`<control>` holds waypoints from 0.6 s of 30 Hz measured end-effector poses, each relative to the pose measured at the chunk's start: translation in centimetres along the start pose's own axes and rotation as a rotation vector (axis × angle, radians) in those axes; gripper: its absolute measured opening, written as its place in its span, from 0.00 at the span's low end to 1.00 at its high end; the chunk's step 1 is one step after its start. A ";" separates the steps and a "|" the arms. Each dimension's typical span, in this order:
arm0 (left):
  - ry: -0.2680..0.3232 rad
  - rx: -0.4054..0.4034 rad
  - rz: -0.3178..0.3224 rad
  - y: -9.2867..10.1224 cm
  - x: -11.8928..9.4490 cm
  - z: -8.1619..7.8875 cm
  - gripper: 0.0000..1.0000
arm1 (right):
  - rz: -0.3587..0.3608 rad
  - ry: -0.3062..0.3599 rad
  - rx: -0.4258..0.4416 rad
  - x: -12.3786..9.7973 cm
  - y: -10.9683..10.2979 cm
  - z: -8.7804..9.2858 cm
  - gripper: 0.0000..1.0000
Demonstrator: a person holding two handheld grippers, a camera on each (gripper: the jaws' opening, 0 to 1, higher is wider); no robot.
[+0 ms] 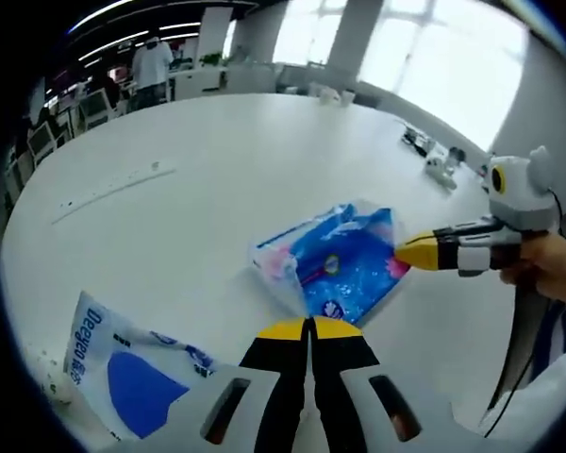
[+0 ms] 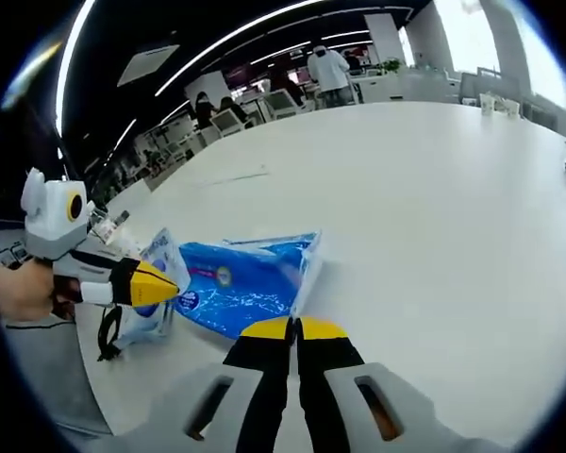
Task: Arrange the tabletop items into an orderly group along one side of the table until the central work area is clear of visible clutter.
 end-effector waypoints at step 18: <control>-0.022 -0.050 -0.015 -0.6 1.5 0.8 0.00 | -0.019 -0.042 0.009 1.0 0.6 1.3 0.00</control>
Point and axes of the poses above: the point that each gripper's makers call its tool centre point, and the gripper's own axes: x roughly forward along the fingers, y roughly to its right, z roughly out of its underside, the point moved 3 cm from there along -x, roughly backward along the fingers, and after that the axes turned 10 degrees about -x, right-handed, at the moved point
